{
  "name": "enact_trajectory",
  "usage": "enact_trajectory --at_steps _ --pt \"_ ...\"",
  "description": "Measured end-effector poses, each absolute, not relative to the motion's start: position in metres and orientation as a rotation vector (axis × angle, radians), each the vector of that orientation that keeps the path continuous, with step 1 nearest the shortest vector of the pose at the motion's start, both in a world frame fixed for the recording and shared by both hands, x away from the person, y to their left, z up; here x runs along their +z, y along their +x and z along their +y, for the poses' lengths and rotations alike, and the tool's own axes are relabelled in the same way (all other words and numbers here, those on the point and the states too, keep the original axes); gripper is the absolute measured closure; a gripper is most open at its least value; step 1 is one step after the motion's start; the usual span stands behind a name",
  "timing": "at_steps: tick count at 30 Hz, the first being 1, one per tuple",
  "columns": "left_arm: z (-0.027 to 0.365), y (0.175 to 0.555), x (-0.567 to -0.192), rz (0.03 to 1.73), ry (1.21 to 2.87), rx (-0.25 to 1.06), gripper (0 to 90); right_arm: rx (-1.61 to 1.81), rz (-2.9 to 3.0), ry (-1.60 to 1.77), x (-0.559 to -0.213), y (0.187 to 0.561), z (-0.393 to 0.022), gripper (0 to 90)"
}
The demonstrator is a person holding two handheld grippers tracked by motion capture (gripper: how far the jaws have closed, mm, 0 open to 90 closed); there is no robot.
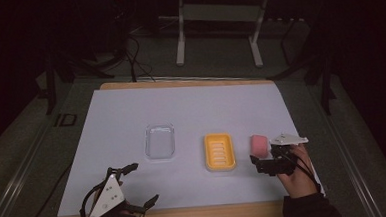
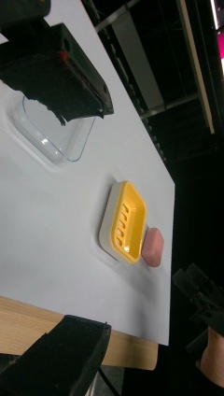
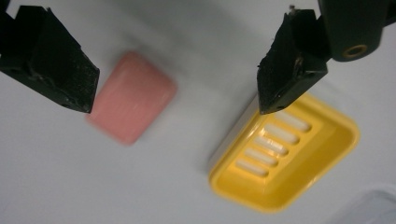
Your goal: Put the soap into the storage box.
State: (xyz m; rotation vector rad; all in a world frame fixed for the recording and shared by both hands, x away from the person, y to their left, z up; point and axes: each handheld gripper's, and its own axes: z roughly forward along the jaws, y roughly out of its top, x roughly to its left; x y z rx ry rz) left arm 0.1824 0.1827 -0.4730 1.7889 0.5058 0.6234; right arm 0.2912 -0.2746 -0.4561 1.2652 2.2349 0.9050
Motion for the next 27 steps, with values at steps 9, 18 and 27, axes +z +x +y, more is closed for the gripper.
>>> enact_trajectory --at_steps 9,18,27 --pt "0.183 0.182 -0.473 0.504 1.788 0.617 0.6 0.736 2.291 1.431 -0.465 0.291 -0.271 15.5" --pt "0.182 0.182 -0.473 0.505 1.794 0.62 0.6 0.59 2.343 1.637 -0.47 0.296 -0.267 12.5" --pt "0.181 0.182 -0.474 0.505 1.809 0.626 0.6 0.312 2.304 1.927 -0.473 0.306 -0.259 14.2"
